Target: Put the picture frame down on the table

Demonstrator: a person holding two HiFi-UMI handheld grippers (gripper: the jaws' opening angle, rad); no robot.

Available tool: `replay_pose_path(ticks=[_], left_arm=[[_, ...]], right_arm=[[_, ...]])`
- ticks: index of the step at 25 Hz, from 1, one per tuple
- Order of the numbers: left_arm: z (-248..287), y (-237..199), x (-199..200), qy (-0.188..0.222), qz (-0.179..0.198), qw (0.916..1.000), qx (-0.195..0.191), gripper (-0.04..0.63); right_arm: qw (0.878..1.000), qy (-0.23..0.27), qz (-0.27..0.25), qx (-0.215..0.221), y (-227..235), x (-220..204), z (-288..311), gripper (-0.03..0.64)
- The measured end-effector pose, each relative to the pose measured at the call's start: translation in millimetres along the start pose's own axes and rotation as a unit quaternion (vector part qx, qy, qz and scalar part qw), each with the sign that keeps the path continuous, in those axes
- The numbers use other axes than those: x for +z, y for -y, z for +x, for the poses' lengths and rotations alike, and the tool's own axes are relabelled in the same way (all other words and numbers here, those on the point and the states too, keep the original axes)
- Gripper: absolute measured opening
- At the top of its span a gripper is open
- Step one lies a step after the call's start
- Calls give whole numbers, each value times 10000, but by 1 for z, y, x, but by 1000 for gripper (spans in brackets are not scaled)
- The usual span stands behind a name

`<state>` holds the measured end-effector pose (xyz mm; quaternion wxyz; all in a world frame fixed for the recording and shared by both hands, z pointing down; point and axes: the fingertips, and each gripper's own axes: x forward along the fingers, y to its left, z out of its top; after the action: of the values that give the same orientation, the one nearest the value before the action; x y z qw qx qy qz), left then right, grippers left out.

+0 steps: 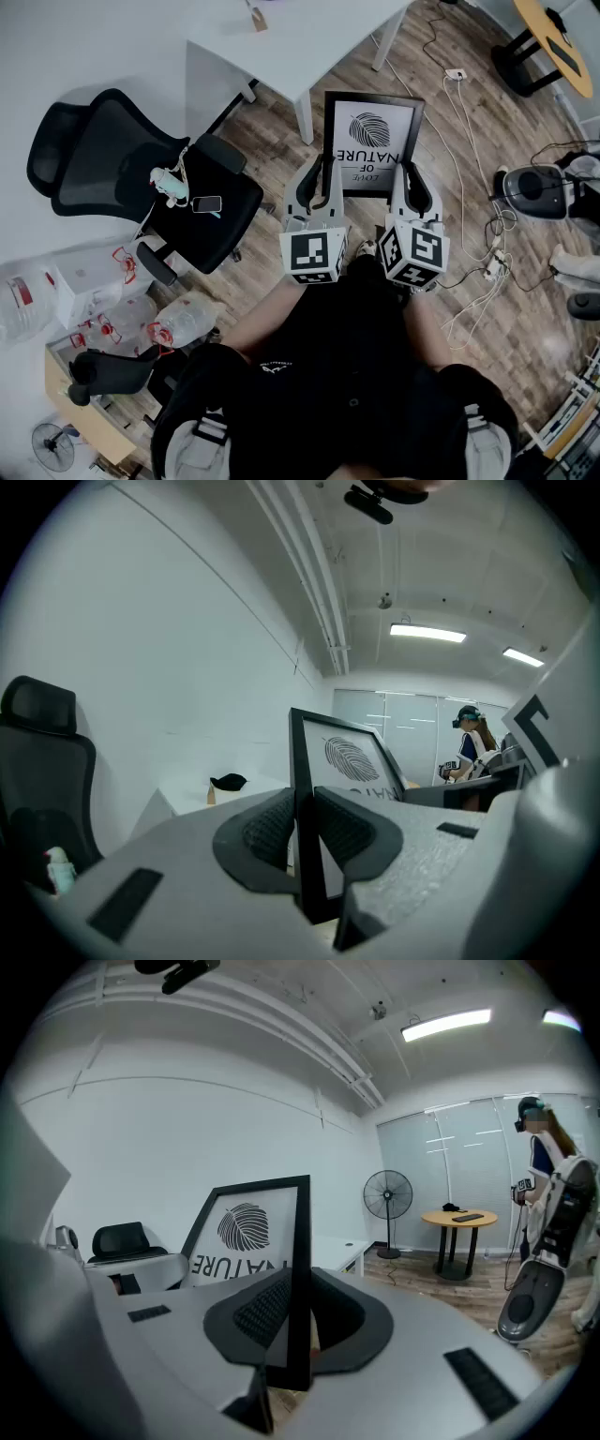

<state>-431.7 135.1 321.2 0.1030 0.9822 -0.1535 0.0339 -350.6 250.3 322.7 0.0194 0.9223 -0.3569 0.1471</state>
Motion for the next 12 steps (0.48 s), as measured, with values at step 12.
replay_pose_path(ticks=[12], left_arm=[[-149, 120, -10, 74, 16, 9999, -116, 71]], right_arm=[[9997, 222, 104, 66, 46, -21, -188, 64]])
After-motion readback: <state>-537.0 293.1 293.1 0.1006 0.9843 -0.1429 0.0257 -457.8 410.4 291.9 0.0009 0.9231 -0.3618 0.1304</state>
